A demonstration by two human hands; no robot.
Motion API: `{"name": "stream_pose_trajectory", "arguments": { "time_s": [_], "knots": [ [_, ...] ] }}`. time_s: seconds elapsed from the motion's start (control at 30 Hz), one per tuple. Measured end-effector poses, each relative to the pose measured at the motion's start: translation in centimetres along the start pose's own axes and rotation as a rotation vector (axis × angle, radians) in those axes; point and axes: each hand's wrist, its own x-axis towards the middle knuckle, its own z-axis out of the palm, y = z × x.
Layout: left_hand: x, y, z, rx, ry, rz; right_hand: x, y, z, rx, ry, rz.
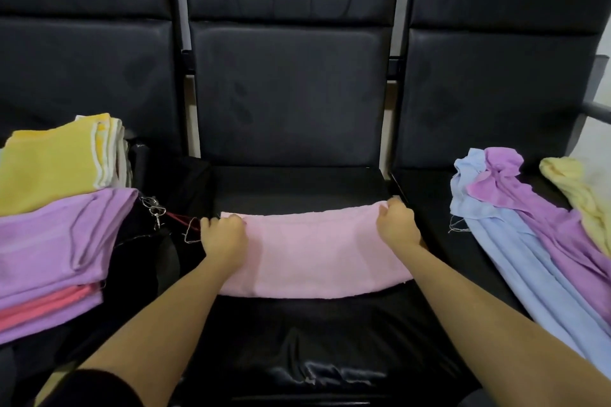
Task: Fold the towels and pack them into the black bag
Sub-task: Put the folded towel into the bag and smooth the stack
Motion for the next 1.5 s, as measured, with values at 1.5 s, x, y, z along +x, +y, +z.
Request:
{"name": "stream_pose_trajectory", "arguments": {
  "time_s": [1.5],
  "knots": [
    [-2.8, 3.3, 4.5, 0.083, -0.025, -0.193, -1.3, 1.5, 5.6, -0.567, -0.315, -0.608]
  ]
}}
